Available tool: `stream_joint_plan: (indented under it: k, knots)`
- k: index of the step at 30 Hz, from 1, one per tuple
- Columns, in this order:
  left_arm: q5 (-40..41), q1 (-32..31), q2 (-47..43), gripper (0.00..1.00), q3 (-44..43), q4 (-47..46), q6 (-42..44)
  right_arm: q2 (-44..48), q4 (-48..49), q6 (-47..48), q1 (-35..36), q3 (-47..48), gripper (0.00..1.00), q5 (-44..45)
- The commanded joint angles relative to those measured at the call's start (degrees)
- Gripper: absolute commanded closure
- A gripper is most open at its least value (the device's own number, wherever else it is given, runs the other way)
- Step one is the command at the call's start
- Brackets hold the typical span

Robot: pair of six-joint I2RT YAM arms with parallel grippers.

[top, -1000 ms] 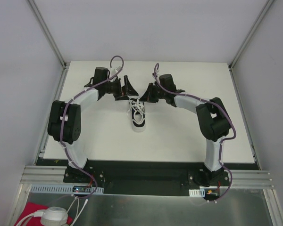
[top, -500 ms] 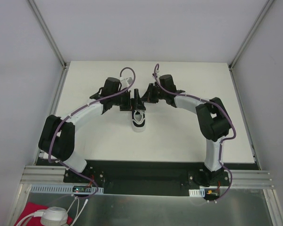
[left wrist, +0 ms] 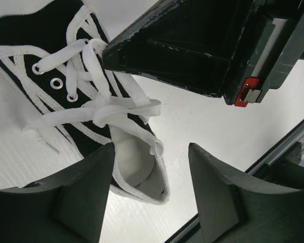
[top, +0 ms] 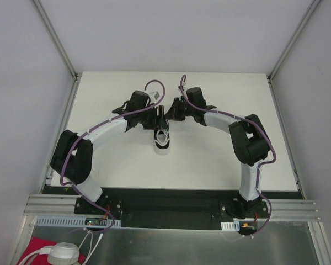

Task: Tie the shoes
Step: Tie the shoelace on the shoe.

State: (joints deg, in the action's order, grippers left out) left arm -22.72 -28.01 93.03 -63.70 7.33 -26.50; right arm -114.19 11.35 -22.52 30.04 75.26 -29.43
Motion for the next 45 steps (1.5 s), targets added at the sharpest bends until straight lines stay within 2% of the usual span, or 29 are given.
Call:
stream_joint_plan:
  k: [1, 10, 16, 19, 23, 25, 28, 29, 31, 45]
  knots:
    - [4.9, -1.9, 1.1, 0.46, -3.8, 3.6, 2.6, -0.1, 2.4, -0.7, 0.5, 0.4, 0.99, -1.2]
    - [8.8, -3.5, 2.6, 0.5, -5.8, 6.5, 3.5, 0.0, 2.5, -0.9, 0.5, 0.4, 0.99, -1.3]
    - [10.4, -4.2, 3.8, 0.62, -7.3, 8.0, 4.2, 0.0, 2.6, -1.0, 0.5, 0.4, 0.99, -1.3]
    - [10.2, -4.5, 4.3, 0.64, -7.7, 8.4, 4.1, -0.1, 2.6, -1.0, 0.5, 0.5, 0.99, -1.3]
    - [10.1, -4.7, 4.6, 0.59, -7.8, 8.5, 4.4, -0.2, 2.7, -1.3, 0.6, 0.5, 0.99, -1.3]
    - [10.2, -4.8, 4.8, 0.61, -7.7, 8.7, 4.6, 0.0, 2.7, -1.1, 0.7, 0.6, 0.99, -1.2]
    - [10.2, -4.9, 5.1, 0.77, -7.8, 8.9, 4.6, -0.1, 2.7, -1.1, 0.8, 0.5, 0.99, -1.2]
    - [10.4, -4.8, 5.1, 0.87, -7.8, 8.9, 4.6, -0.2, 2.8, -1.2, 0.8, 0.4, 0.99, -1.2]
    - [10.7, -4.8, 5.1, 0.99, -7.8, 9.1, 4.7, -0.1, 2.9, -1.3, 0.8, 0.4, 0.99, -1.2]
    - [13.1, -3.5, 0.0, 1.0, -4.8, 12.0, 7.1, -0.1, 3.5, -1.3, 1.1, -0.3, 0.99, -1.2]
